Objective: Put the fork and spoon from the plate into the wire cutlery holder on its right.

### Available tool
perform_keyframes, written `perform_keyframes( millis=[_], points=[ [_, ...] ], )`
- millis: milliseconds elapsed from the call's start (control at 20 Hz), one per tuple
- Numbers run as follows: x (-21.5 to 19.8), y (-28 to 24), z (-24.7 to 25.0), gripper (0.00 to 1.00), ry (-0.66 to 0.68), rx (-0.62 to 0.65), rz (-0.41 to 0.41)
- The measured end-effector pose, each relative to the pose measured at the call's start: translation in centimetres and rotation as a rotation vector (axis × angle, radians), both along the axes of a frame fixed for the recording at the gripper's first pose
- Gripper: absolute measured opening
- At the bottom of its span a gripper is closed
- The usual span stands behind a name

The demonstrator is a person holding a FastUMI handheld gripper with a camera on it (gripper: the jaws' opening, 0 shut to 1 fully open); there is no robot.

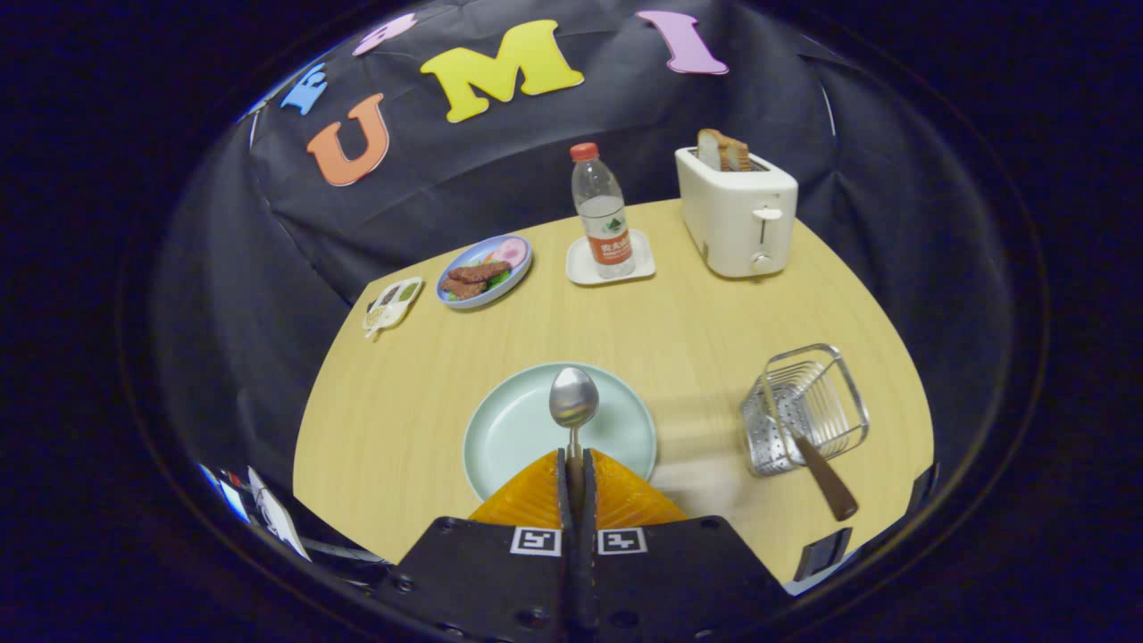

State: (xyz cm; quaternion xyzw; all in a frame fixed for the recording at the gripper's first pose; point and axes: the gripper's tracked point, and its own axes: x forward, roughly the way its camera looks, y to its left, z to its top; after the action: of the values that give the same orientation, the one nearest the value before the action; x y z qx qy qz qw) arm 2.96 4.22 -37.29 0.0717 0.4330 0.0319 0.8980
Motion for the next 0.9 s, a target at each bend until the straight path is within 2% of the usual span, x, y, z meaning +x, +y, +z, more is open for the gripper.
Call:
perform_keyframes(
  millis=[200,450,700,900],
  points=[
    [-0.6,-4.3,2.8,0.0,-0.034,0.0,-0.044],
    [-1.8,-10.2,5.0,0.0,-0.067,-0.011,-0.135],
    [-4.2,-14.9,5.3,0.0,-0.039,-0.034,-0.183],
    [-4.9,-16.2,5.0,0.0,0.033,-0.056,-0.182]
  ],
)
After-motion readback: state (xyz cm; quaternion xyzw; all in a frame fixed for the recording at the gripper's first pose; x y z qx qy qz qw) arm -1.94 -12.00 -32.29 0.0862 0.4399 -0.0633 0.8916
